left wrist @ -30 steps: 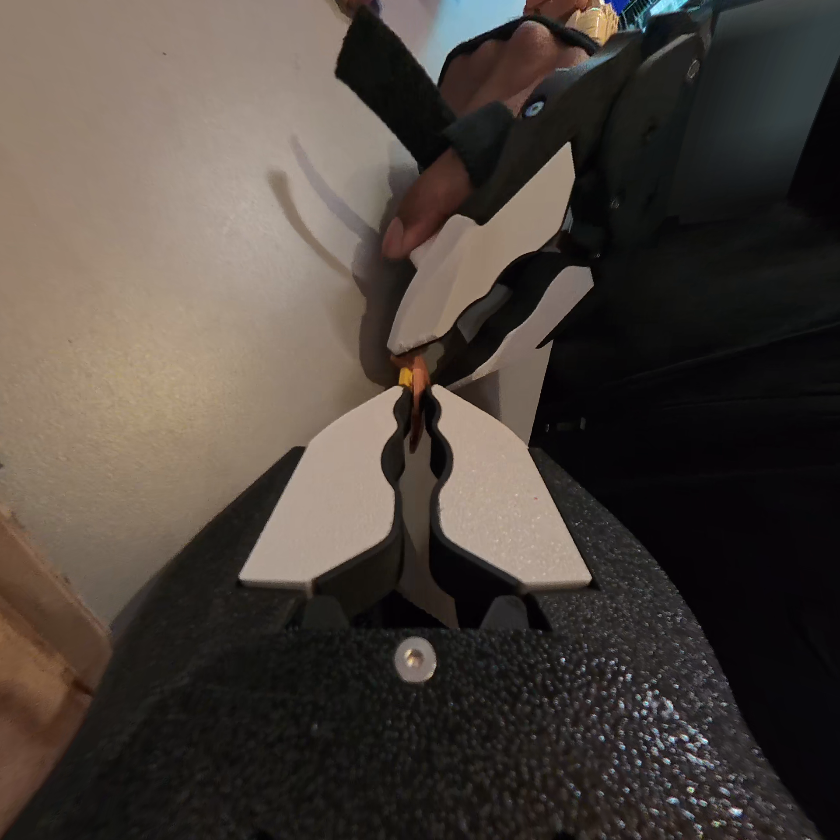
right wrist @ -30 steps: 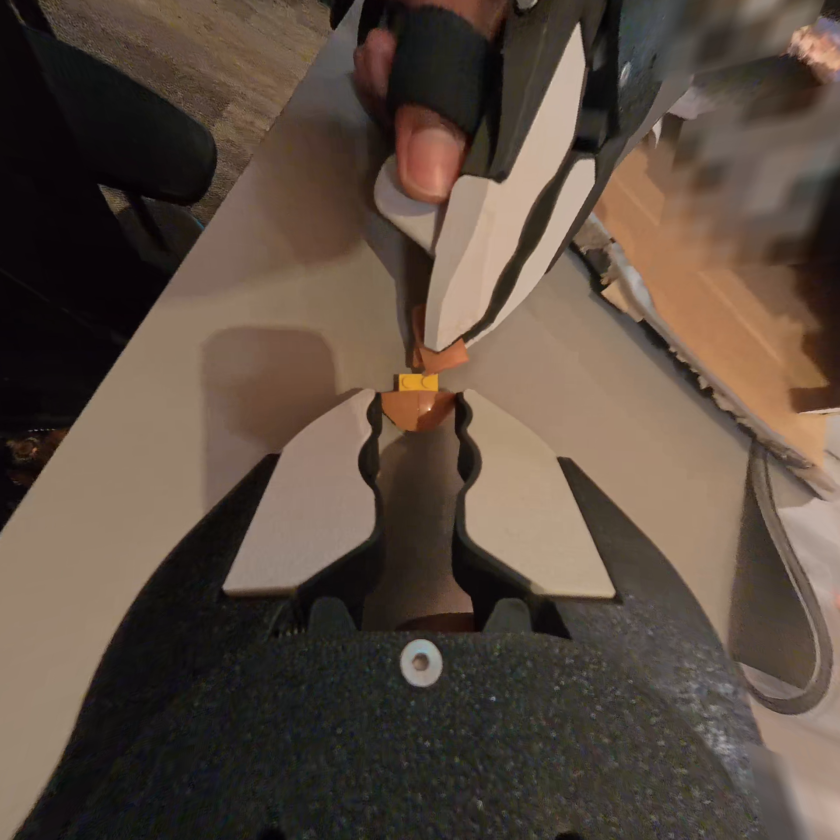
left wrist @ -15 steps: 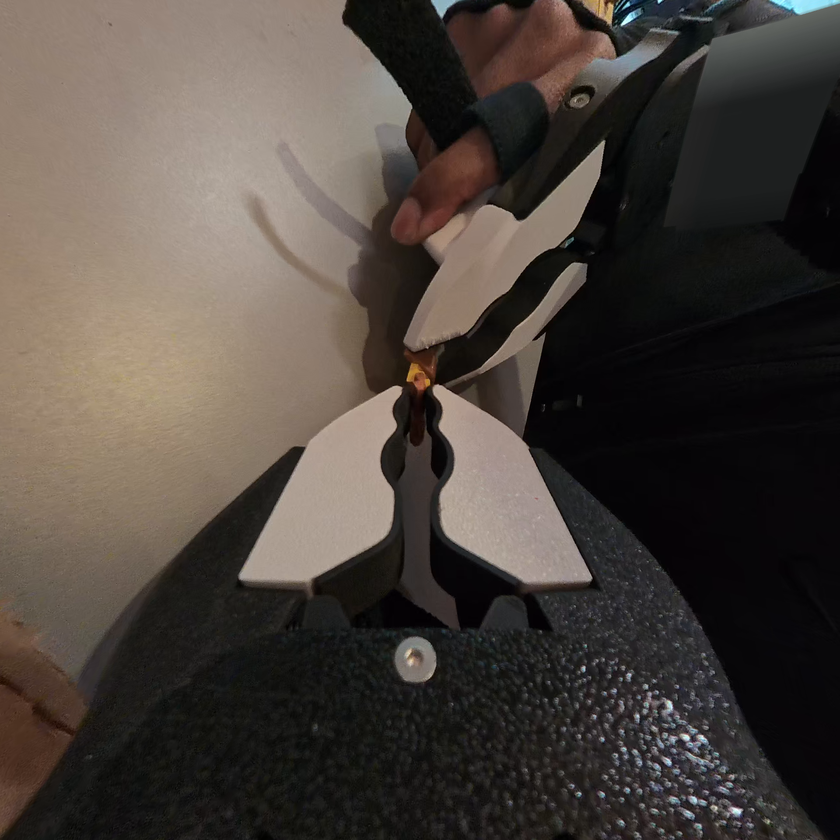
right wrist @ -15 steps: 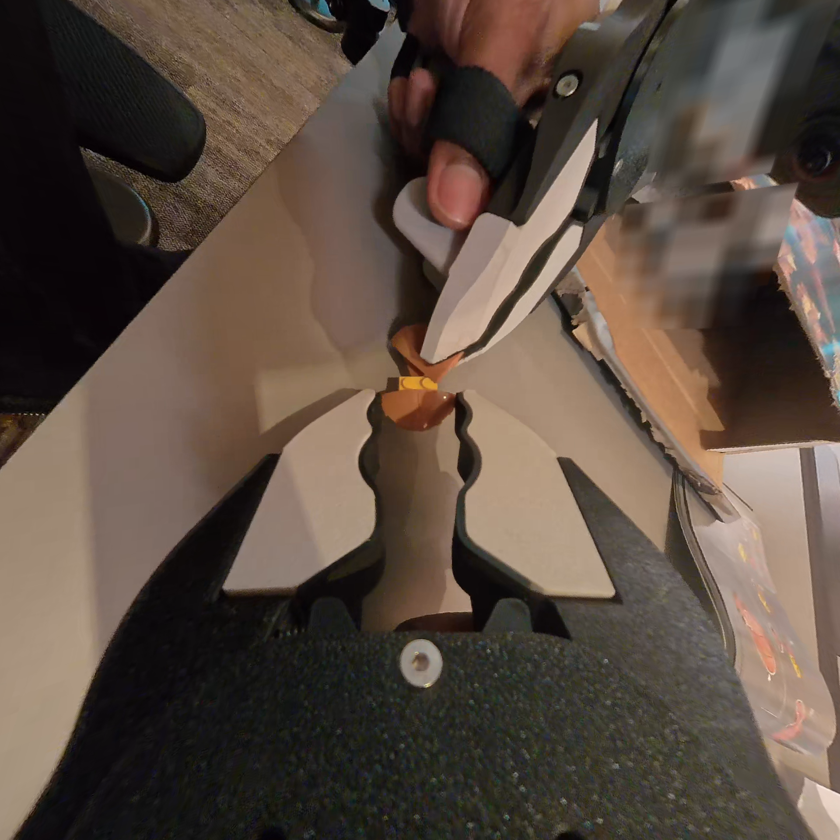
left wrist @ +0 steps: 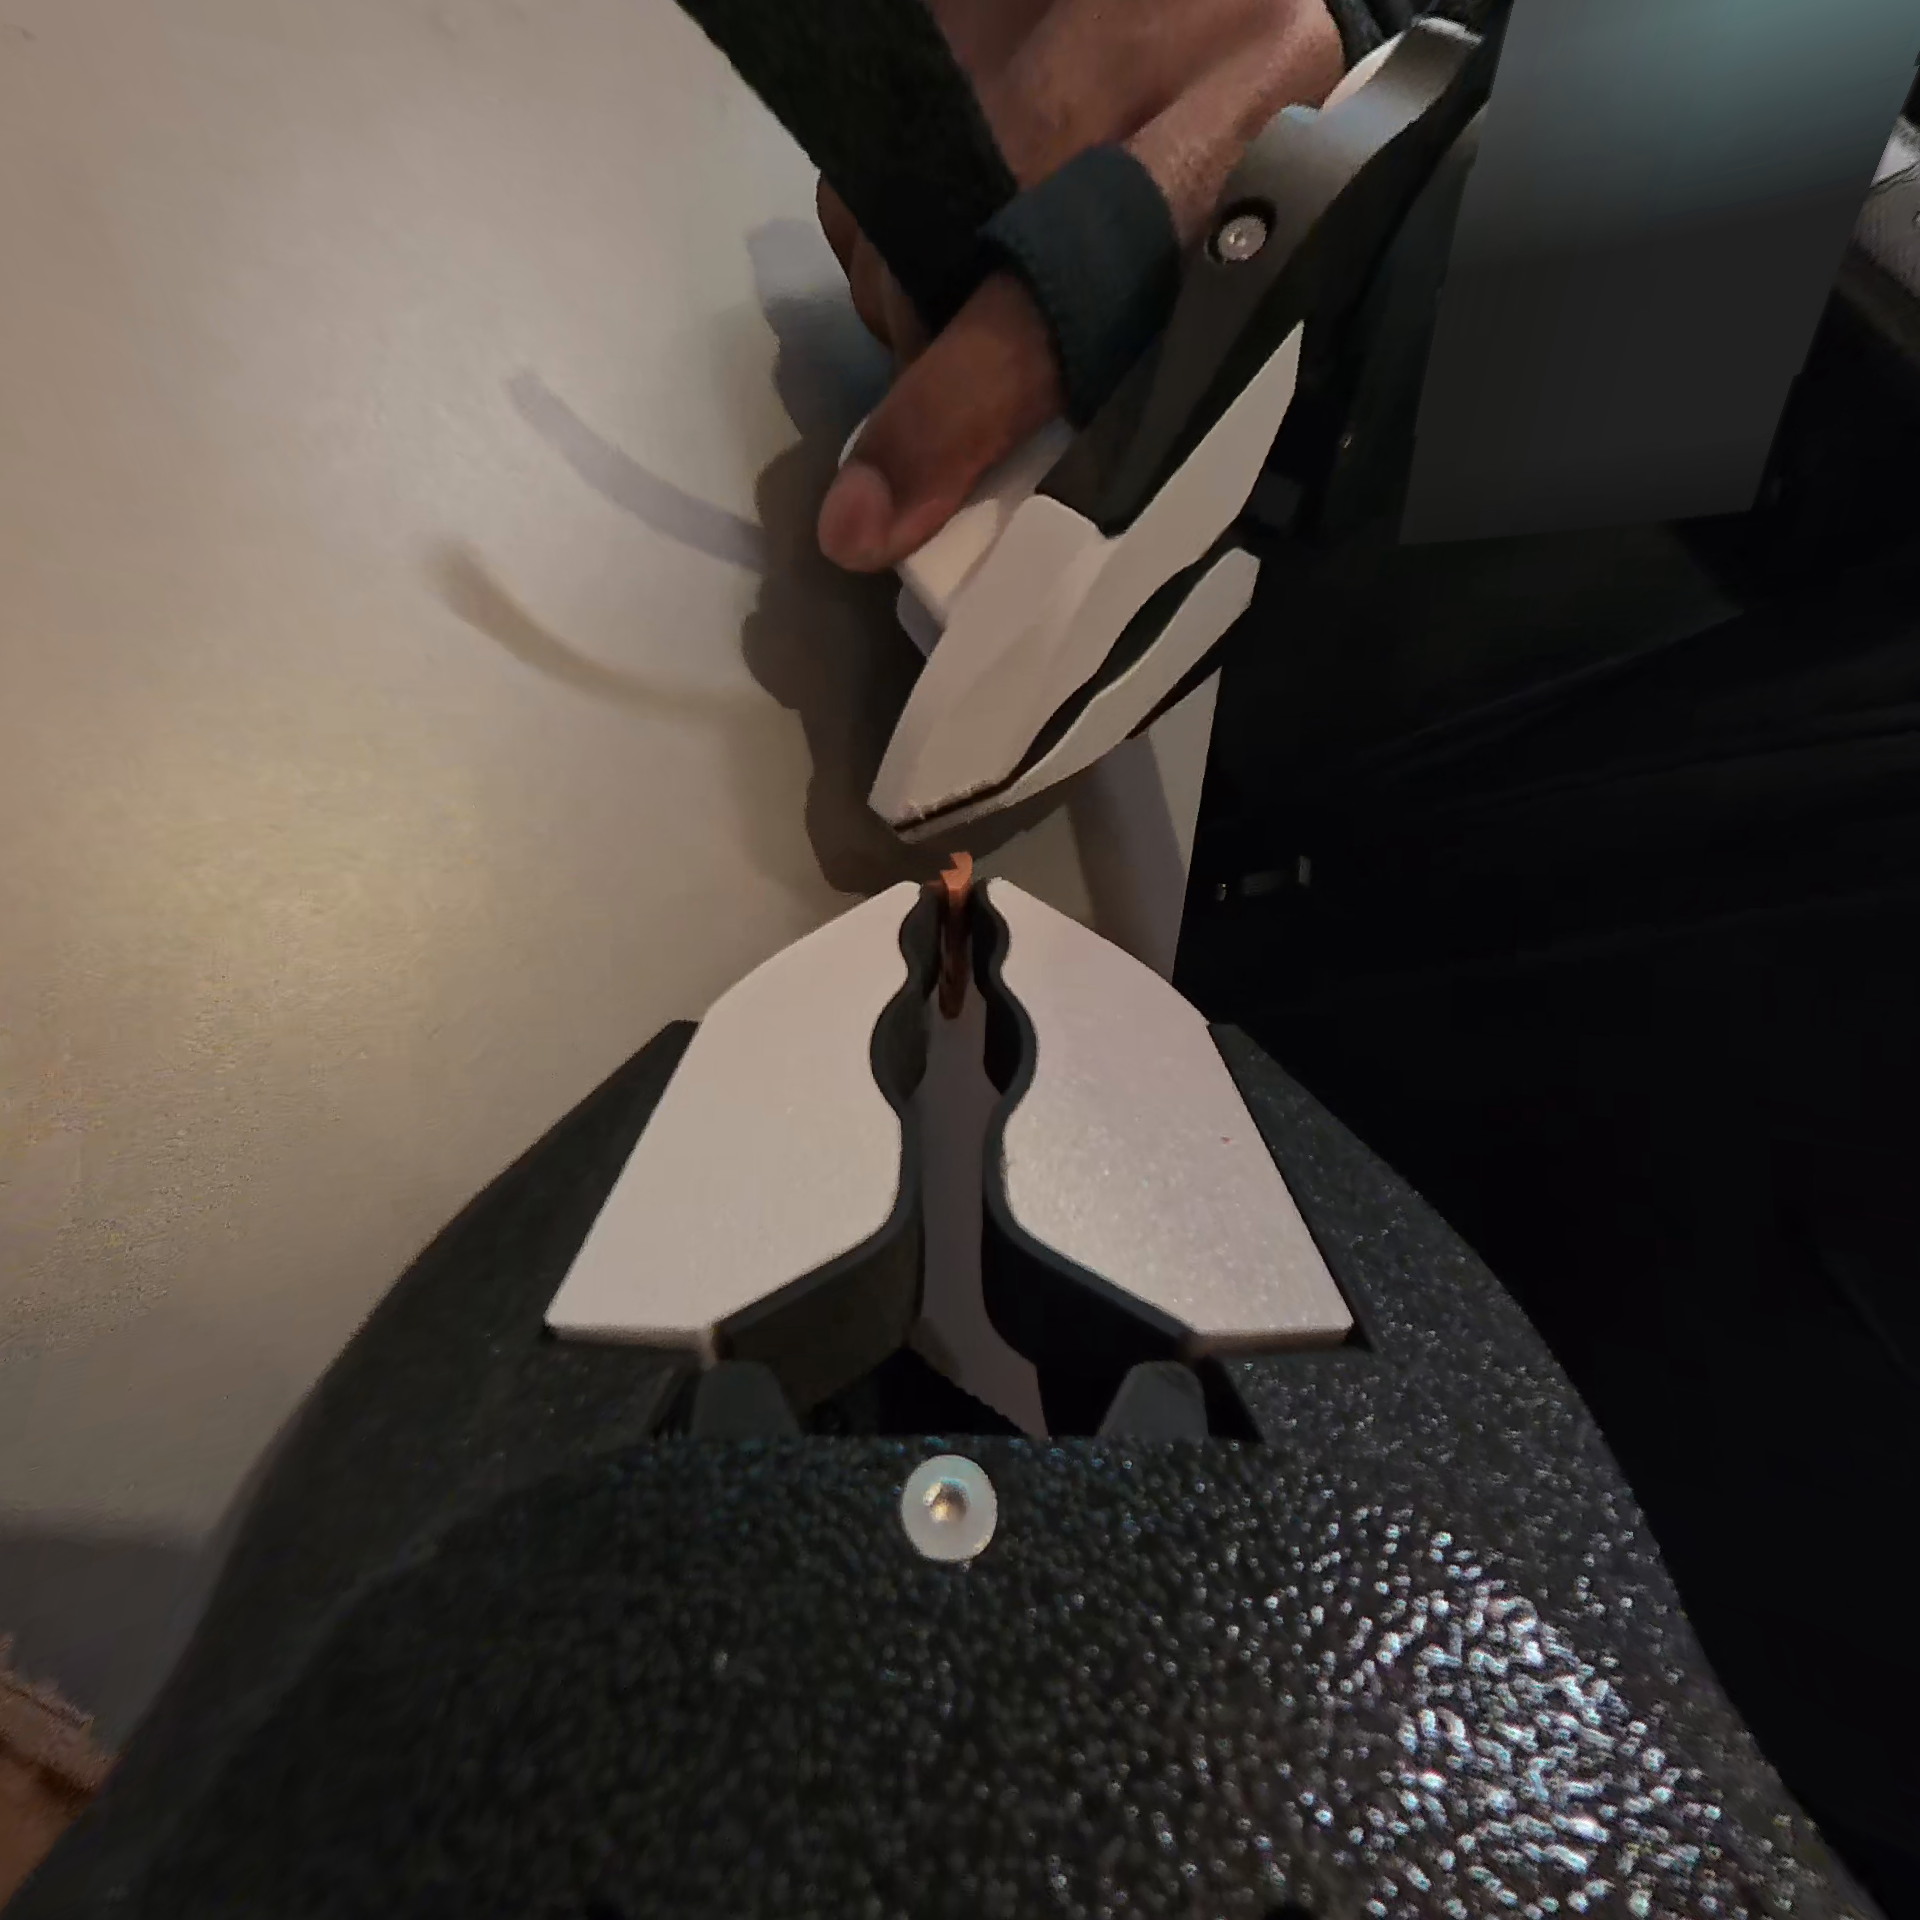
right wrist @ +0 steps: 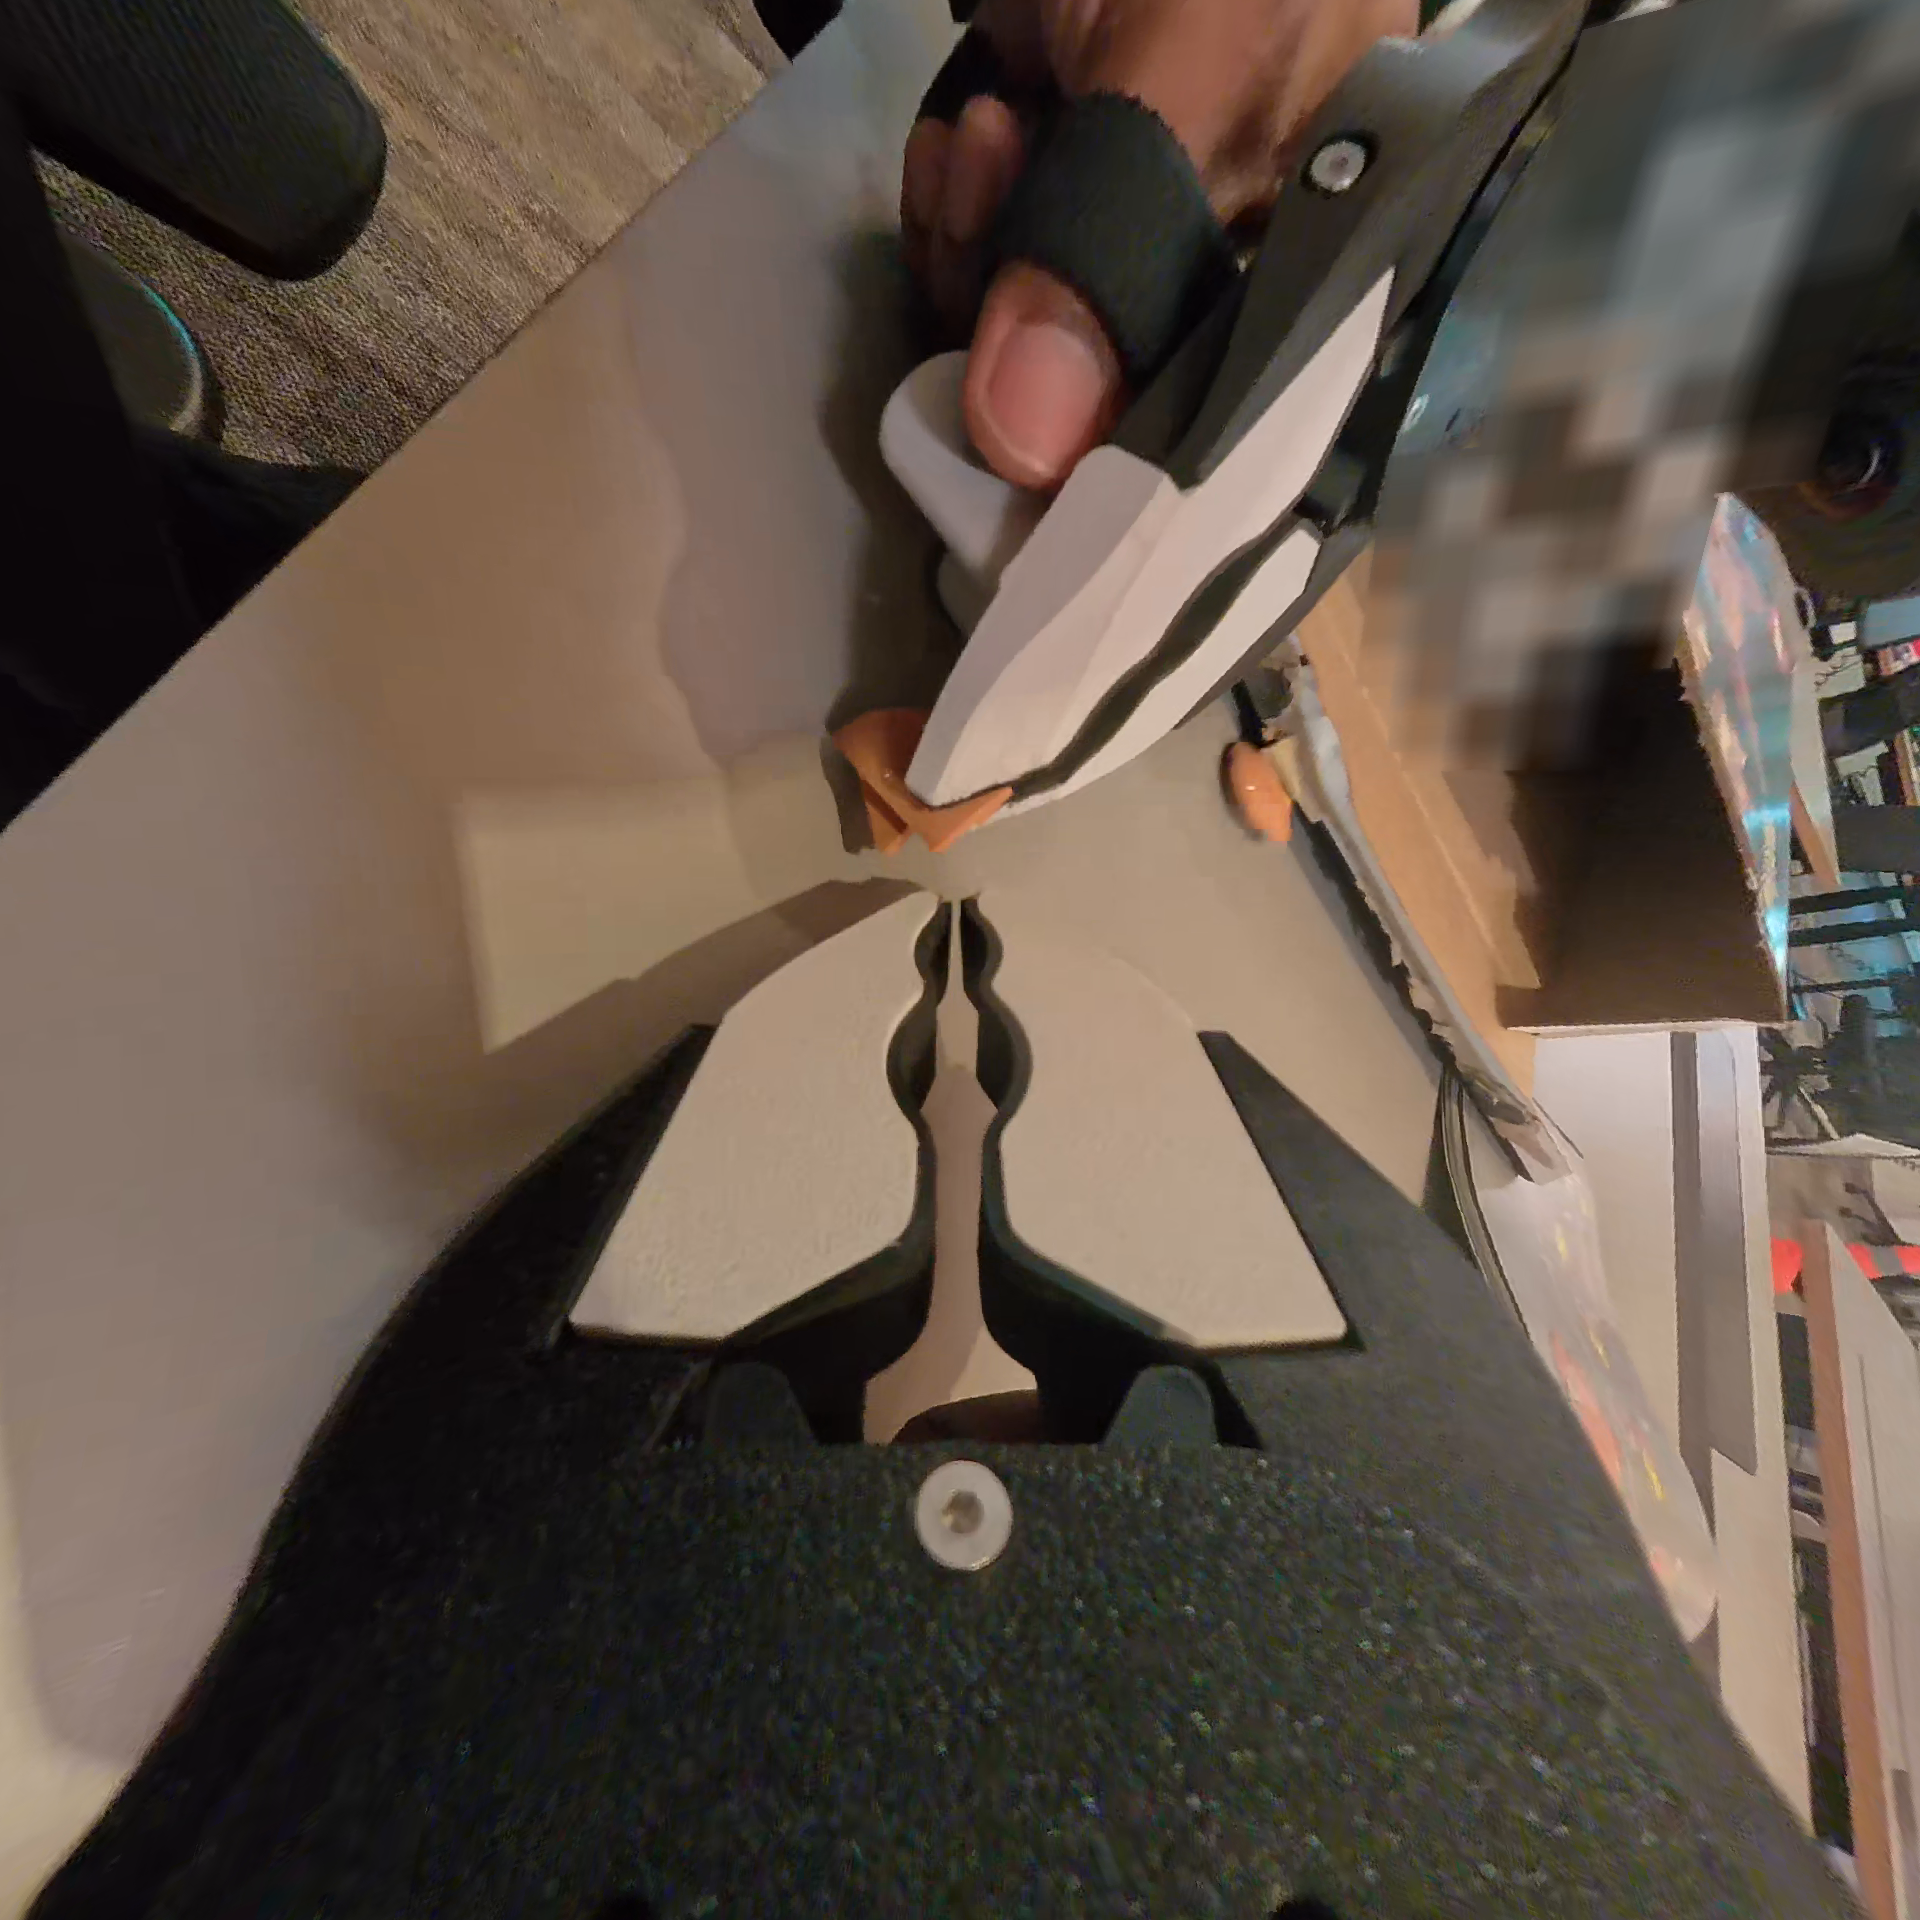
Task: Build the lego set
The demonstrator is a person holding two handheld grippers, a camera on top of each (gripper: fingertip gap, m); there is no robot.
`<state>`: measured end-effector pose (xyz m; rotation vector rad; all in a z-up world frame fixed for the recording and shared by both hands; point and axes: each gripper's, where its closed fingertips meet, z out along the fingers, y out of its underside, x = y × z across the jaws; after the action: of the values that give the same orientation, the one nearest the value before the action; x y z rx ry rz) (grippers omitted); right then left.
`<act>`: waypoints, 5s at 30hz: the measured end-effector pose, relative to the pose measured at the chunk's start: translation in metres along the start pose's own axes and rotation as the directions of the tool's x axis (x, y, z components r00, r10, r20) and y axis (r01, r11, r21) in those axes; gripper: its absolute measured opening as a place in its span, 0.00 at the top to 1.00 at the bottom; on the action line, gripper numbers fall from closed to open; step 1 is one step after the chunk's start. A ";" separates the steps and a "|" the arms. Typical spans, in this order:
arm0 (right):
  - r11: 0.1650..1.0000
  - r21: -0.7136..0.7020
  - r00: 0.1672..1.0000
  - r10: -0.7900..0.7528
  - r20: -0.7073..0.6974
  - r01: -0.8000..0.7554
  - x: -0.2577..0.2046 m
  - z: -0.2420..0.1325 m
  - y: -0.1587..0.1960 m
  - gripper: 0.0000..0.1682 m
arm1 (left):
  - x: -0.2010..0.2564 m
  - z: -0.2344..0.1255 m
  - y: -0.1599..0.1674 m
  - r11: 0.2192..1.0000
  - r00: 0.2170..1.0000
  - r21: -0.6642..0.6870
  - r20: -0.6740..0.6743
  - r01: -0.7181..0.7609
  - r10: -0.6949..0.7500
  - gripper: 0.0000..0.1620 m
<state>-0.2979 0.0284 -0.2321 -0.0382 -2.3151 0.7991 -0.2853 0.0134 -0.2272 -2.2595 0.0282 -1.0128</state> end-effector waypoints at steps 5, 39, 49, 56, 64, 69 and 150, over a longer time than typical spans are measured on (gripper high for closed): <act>0.995 -0.033 0.996 0.092 -0.002 -0.092 0.013 0.004 0.008 0.94 | -0.002 -0.009 0.000 0.999 0.999 0.053 0.030 0.013 -0.015 0.97; 0.604 -0.272 0.651 0.748 -0.129 -0.749 0.080 0.092 0.017 0.82 | -0.013 -0.070 -0.002 0.928 0.986 0.370 0.164 -0.047 -0.016 0.97; 0.882 -0.166 0.883 0.460 0.094 -0.442 0.038 0.047 0.011 0.82 | -0.013 -0.061 -0.008 0.949 0.989 0.314 0.145 -0.030 -0.017 0.97; 0.984 0.016 0.984 0.176 0.007 -0.176 0.021 0.006 0.005 0.82 | -0.008 -0.024 -0.018 0.984 0.991 0.169 0.129 -0.047 0.025 0.97; 0.998 0.031 0.992 -0.046 -0.118 0.050 0.004 -0.024 0.016 0.82 | -0.004 0.014 -0.025 0.998 0.996 0.046 0.073 -0.048 0.044 0.97; 0.988 0.019 0.983 -0.148 -0.109 0.151 -0.006 -0.036 0.021 0.82 | 0.001 0.028 -0.027 0.999 0.999 0.009 0.003 -0.035 0.035 0.97; 0.564 -0.238 0.561 0.823 0.090 -0.791 0.061 -0.060 0.130 0.95 | -0.029 0.025 -0.088 0.971 0.976 0.148 0.137 -0.190 0.170 0.97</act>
<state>-0.3312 0.1802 -0.2328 -1.2645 -2.5066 1.0552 -0.3095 0.1042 -0.2080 -2.1245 0.0948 -0.7515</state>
